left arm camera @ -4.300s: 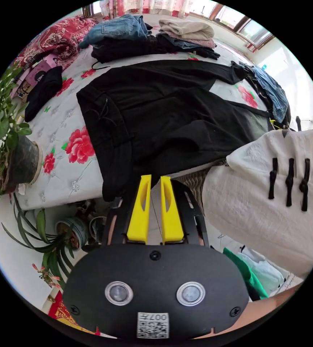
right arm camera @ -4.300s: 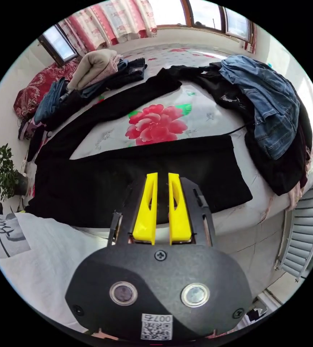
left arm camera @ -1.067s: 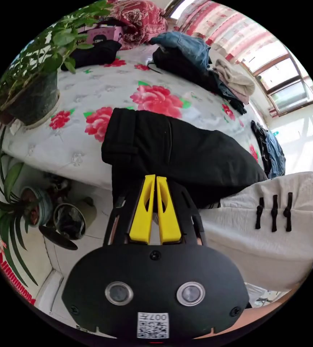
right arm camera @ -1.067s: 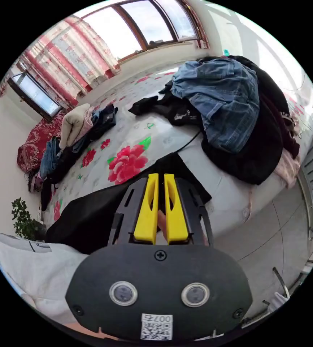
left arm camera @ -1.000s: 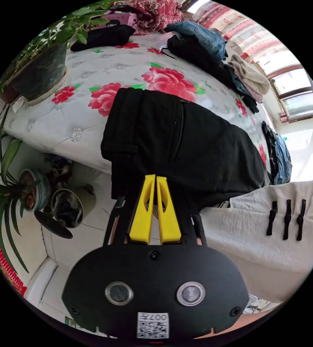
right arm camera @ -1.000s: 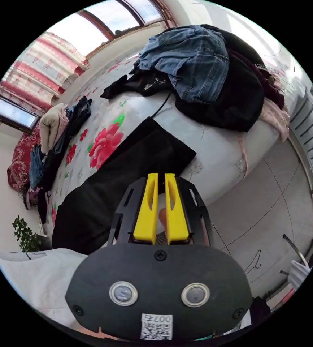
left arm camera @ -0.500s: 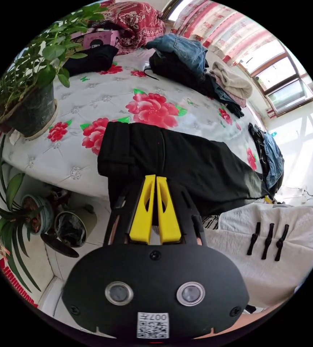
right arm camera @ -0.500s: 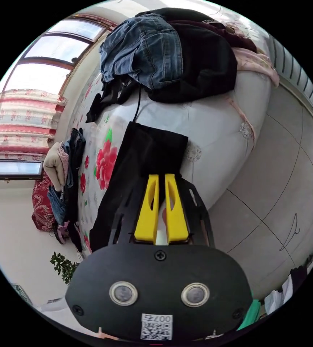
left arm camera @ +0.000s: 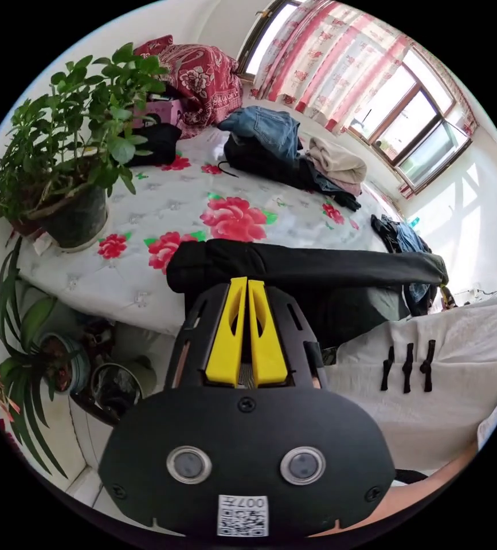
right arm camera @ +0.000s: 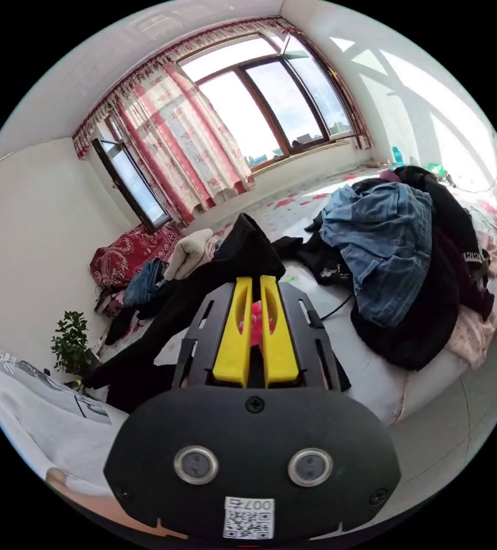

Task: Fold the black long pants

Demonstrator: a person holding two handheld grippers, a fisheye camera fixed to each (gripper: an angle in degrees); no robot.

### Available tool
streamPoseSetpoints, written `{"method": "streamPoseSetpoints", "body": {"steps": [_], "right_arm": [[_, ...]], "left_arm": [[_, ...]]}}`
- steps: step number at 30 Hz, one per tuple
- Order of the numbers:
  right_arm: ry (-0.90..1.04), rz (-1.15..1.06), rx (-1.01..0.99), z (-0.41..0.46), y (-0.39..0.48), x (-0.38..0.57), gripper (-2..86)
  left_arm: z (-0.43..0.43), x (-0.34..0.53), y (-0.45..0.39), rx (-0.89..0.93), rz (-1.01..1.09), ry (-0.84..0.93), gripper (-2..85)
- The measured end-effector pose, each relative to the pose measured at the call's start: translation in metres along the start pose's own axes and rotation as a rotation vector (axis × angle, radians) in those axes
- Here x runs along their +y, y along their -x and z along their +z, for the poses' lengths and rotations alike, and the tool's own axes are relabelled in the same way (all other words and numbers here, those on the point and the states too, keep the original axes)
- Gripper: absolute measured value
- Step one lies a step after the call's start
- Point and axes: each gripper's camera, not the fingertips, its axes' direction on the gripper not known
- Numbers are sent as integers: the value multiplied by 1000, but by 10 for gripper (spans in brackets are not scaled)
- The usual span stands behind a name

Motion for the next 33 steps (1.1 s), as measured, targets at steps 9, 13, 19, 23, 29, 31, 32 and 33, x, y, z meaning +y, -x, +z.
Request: {"method": "streamPoseSetpoints", "body": {"steps": [9,13,19,23,29,31,32,33], "right_arm": [[247,624,90,50,-71,146,26],[315,588,102,74,-56,131,34],[436,615,131,121,-43,106,18],[400,533,125,123,-15,72,2],[232,307,89,58,40,26,1],[284,332,156,55,35,32,4],[351,415,172,64,22,42,8],[382,467,173,69,16,47,11]], "left_arm": [[94,41,-7,-94,-29,329,-10],[84,16,-4,-75,-15,300,-10],[64,-13,-10,-37,4,218,-10],[38,-23,-16,15,5,131,-10],[0,5,-32,-28,61,139,-10],[19,27,-23,-58,17,232,-10],[42,42,-13,-52,-40,308,-10],[55,49,-8,-45,-78,342,-10]]}}
